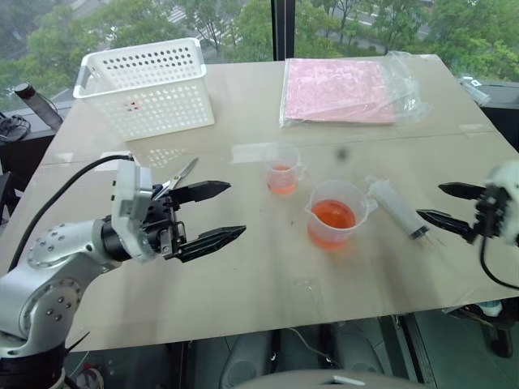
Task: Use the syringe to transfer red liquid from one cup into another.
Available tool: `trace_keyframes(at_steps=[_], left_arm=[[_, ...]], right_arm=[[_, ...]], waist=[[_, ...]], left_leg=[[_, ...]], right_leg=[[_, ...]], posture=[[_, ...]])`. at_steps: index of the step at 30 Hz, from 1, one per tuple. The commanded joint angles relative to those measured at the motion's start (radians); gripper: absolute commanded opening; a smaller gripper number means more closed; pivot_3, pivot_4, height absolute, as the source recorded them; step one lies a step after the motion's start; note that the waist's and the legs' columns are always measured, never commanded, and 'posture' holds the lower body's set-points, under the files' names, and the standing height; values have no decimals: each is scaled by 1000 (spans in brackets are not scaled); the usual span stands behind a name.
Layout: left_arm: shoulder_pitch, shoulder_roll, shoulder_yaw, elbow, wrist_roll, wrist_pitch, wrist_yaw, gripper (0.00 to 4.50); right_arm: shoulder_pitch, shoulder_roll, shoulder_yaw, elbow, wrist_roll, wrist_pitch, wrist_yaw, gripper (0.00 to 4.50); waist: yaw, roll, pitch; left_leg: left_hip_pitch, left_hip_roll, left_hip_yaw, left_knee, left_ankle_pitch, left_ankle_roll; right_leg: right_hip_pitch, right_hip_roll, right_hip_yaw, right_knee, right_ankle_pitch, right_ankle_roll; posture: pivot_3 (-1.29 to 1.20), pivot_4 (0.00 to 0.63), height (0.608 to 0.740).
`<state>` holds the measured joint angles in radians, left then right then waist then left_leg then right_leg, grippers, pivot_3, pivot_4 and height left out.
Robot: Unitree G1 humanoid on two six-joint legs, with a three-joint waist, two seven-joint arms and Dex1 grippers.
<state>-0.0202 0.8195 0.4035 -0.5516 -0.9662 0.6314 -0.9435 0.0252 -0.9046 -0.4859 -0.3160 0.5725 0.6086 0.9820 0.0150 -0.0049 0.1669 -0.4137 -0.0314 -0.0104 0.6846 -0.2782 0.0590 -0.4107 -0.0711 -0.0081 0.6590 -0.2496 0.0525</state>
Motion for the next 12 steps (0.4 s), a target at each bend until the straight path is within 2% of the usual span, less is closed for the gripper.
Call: trace_keyframes(at_steps=[1, 5, 8, 12], left_arm=[[15, -29, 49, 58, 11, 9, 96, 4500], [78, -63, 56, 104, 99, -21, 163, 4500], [184, -78, 51, 119, 197, -97, 130, 4500], [233, -98, 46, 124, 232, -144, 112, 4500]], right_arm=[[177, 77, -218, -161, 42, -100, 55, 4388], [408, 162, -338, -202, 9, -227, 139, 4388], [545, 222, -401, -185, -7, -308, 181, 4388], [606, 230, -404, -163, -14, -343, 175, 4388]], waist=[[1, 0, 0], [-2, 0, -1], [-3, 0, -2], [-2, -1, -1]], left_leg=[[1, 0, 0, 0, 0, 0], [3, 0, 0, 0, -2, 3], [5, 0, 2, 0, -2, 4], [14, 1, 2, -3, -3, 4]], right_leg=[[1, 0, 0, 1, 0, 0], [2, 1, 0, 1, 0, 0], [4, 0, 2, 1, 0, 0], [11, 0, 3, -1, -3, -4]], posture=[[0, 150, 740], [0, 150, 740], [0, 150, 740], [0, 150, 740]])
